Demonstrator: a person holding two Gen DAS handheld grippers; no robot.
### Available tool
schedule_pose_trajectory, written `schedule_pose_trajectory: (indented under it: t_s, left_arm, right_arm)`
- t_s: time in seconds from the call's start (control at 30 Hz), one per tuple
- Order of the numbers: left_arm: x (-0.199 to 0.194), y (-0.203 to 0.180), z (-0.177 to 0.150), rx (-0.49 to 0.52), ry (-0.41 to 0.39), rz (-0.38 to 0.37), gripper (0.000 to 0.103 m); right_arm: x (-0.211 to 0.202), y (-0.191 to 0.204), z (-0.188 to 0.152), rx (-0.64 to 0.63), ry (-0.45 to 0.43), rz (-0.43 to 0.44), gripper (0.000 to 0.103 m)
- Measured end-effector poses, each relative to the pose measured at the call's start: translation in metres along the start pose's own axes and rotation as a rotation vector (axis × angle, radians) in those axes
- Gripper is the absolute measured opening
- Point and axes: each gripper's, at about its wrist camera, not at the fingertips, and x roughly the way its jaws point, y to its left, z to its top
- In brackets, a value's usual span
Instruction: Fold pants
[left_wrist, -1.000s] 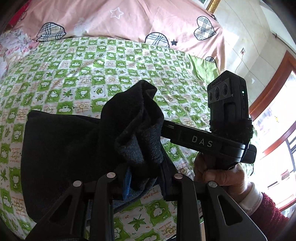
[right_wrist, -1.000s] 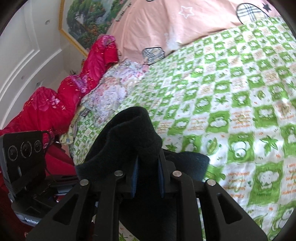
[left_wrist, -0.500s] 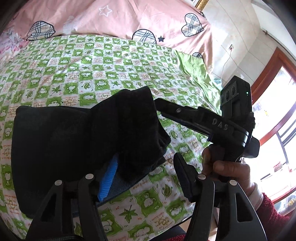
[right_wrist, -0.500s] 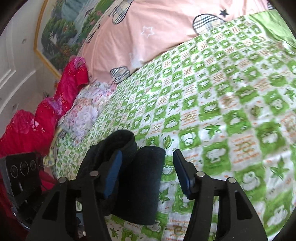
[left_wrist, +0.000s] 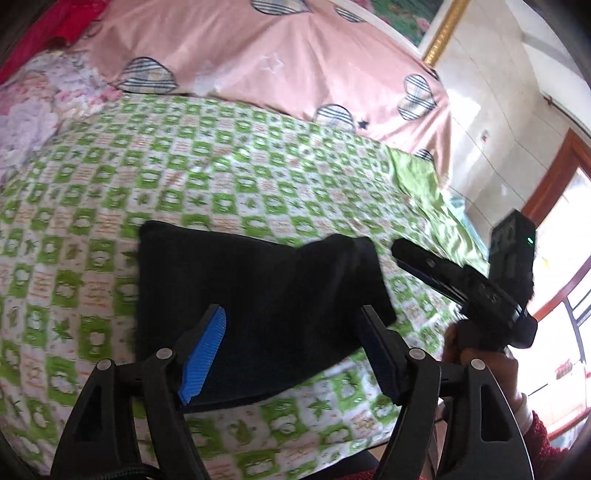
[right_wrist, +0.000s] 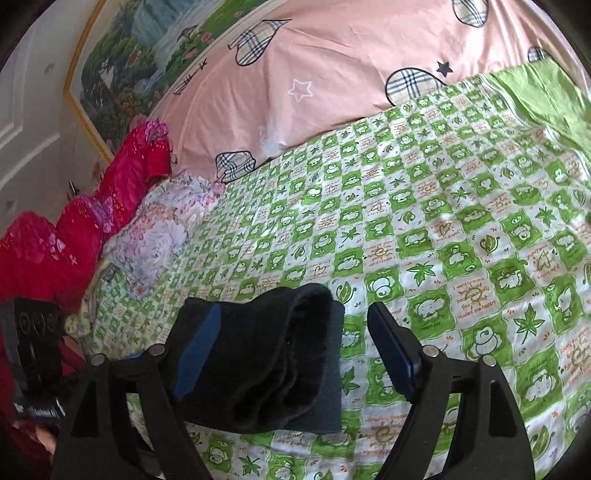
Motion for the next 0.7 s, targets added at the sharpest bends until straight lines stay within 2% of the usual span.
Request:
schedule_pose_trajectory:
  t_s: [0.1,0.23,0.33,0.7]
  left_arm:
    - [-0.004,0.024,0.003,-0.057,-0.012,0.04,0.077]
    - [-0.002,0.054,0.008,-0.136,-0.002,0.058,0.078]
    - [0.005,0.067,0.011,-0.159,0.018,0.064,0.079]
    - [0.041,0.087,0.018,-0.215,0.088,0.071,0.079]
  right_arm:
    - [0.001,0.015,-0.007,-0.054,0.005,-0.052,0.086]
    - [0.003,0.025,-0.015,-0.086,0.016,-0.087,0.087]
    - [0.005,0.027,-0.021,-0.093,0.03,-0.104,0.087]
    - [0.017,0.013,-0.027,0.007,0.06,-0.102,0.088]
